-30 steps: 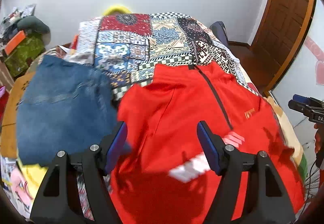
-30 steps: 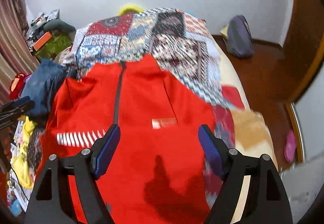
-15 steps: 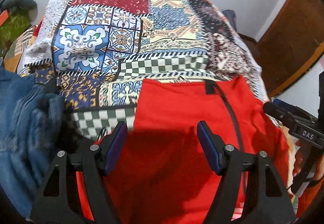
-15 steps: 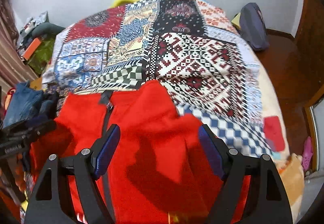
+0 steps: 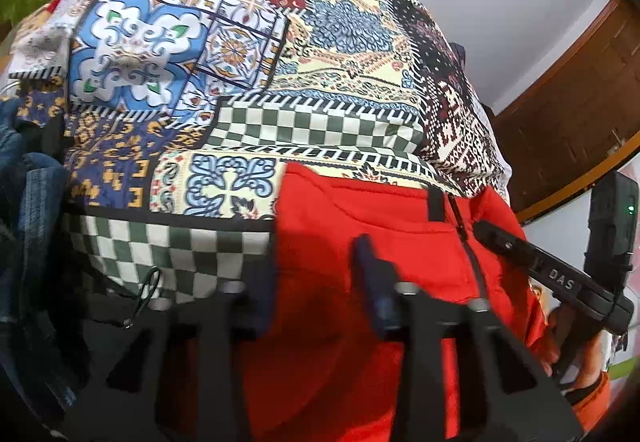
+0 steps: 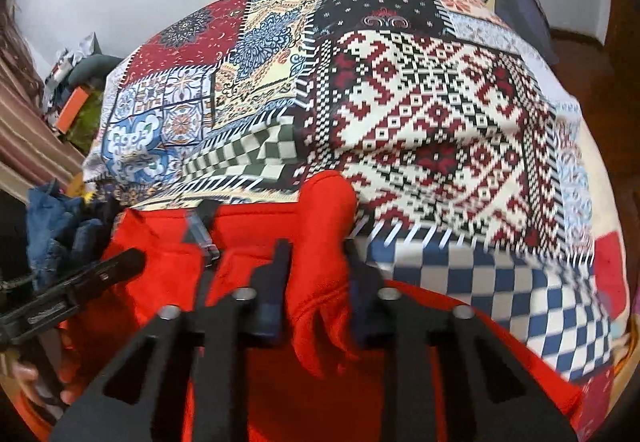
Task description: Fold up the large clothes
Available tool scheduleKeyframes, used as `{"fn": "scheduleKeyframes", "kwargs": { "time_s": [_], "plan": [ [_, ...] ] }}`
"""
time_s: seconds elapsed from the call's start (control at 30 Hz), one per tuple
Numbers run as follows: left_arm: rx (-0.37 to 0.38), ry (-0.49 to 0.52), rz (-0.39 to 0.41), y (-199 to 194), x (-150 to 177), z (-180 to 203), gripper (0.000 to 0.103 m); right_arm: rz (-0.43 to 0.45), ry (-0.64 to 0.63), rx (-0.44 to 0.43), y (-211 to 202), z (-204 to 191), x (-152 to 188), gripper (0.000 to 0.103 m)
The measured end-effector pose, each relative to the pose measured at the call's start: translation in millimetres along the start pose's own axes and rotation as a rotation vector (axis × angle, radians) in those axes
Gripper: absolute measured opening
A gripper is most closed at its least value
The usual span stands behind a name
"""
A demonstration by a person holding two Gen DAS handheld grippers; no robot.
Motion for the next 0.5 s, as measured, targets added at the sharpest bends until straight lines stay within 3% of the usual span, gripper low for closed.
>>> {"fn": "scheduleKeyframes", "kwargs": {
  "time_s": [0.07,0.17,0.33,0.5],
  "plan": [
    [0.011,0.019,0.008,-10,2,6,0.013,-0.002,-0.023,0.018,-9,-6,5,0.015],
    [0.014,0.076,0.038,-38,6,24,0.009,0.032,-0.094,0.051,-29,-19,8,0.014],
    [0.005,0.187,0.106,-99,19,55,0.008,0.118,-0.139,0.036,-89,-38,16,0.014],
    [0.061,0.245,0.153,-169,50,79,0.008,0.171,-0.181,0.002,-146,-58,42,0.014]
  ]
}}
Point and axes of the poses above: each gripper's, at about its wrist camera, not at the fingertips, and y roughly the way its jaws point, z to its right, x to its underside, the point moved 9 cm from there along y, roughly the way its jaws point, and after that the axes turned 1 degree about y, right-handed, at the moved point
